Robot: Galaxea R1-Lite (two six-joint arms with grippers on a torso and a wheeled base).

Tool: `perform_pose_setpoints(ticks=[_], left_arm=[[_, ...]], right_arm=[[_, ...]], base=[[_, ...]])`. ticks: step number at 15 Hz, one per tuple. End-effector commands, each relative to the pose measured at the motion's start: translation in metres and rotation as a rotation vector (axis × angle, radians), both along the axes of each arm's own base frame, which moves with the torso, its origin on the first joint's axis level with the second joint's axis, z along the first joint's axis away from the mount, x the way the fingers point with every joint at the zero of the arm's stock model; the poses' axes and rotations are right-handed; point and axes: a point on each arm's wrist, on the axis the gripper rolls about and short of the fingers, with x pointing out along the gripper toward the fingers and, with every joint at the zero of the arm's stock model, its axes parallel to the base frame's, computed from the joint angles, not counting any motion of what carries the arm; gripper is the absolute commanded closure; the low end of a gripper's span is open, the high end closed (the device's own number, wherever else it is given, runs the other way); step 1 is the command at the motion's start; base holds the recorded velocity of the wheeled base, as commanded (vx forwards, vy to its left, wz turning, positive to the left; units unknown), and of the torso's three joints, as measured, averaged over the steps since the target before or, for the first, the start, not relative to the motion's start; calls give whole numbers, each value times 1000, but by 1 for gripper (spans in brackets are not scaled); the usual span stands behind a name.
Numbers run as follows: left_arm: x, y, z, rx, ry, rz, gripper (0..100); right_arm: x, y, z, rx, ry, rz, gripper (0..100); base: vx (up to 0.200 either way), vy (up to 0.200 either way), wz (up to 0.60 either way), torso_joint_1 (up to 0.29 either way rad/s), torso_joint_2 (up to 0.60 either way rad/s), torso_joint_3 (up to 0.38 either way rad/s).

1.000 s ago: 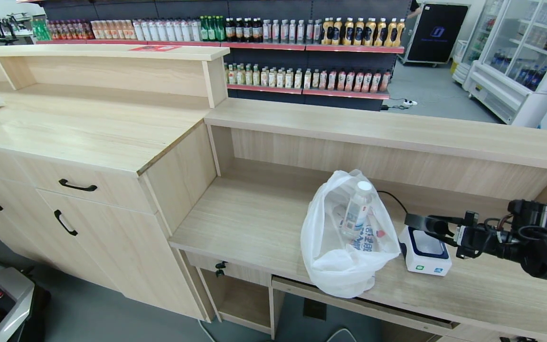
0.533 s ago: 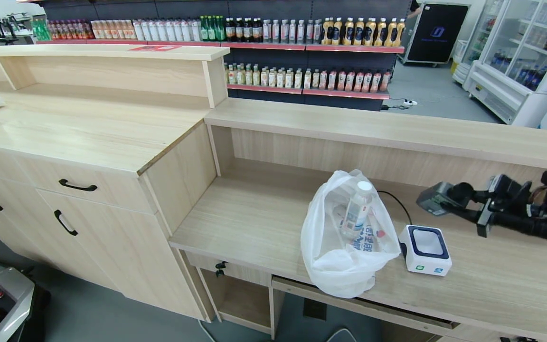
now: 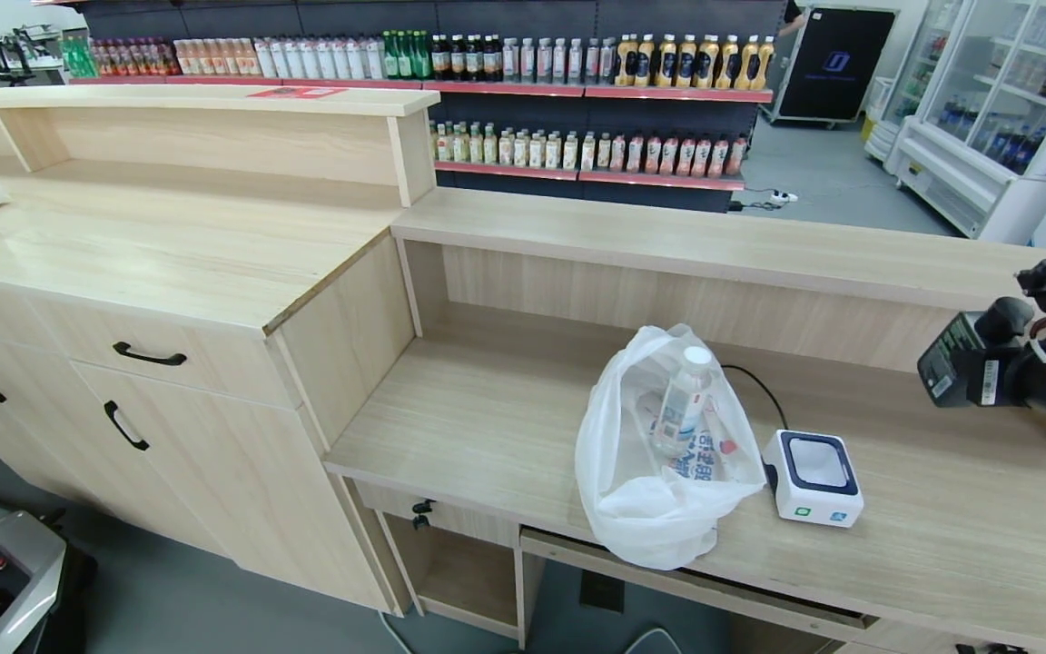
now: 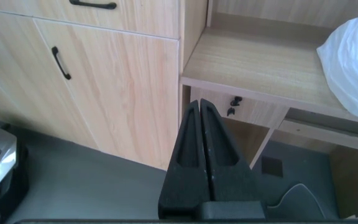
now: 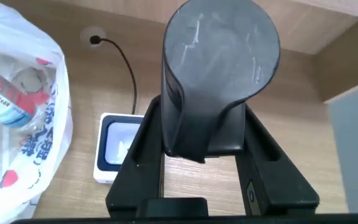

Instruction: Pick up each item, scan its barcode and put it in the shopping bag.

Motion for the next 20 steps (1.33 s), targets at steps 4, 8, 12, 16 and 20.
perform_pose_setpoints(ticks=[4,8,12,16,20], left_arm=[[0,0,0,0,0,1,100],[0,0,0,0,0,1,100],[0,0,0,0,0,1,100],[0,0,0,0,0,1,100],[0,0,0,0,0,1,100]], right_arm=[[-10,17,6,-61,-30,19,100],[-19,55,7,-78,-42,164,100],[-27,95,-16,-61,86,334,100],[-27,93,-37,-20,228,419,100],[-13,79,-69,-13,352,419,100]], base=[[0,0,150,2,1,1],[0,0,600,0,4,2],[0,0,150,1,-1,2],[0,0,0,0,0,0],[0,0,0,0,0,0]])
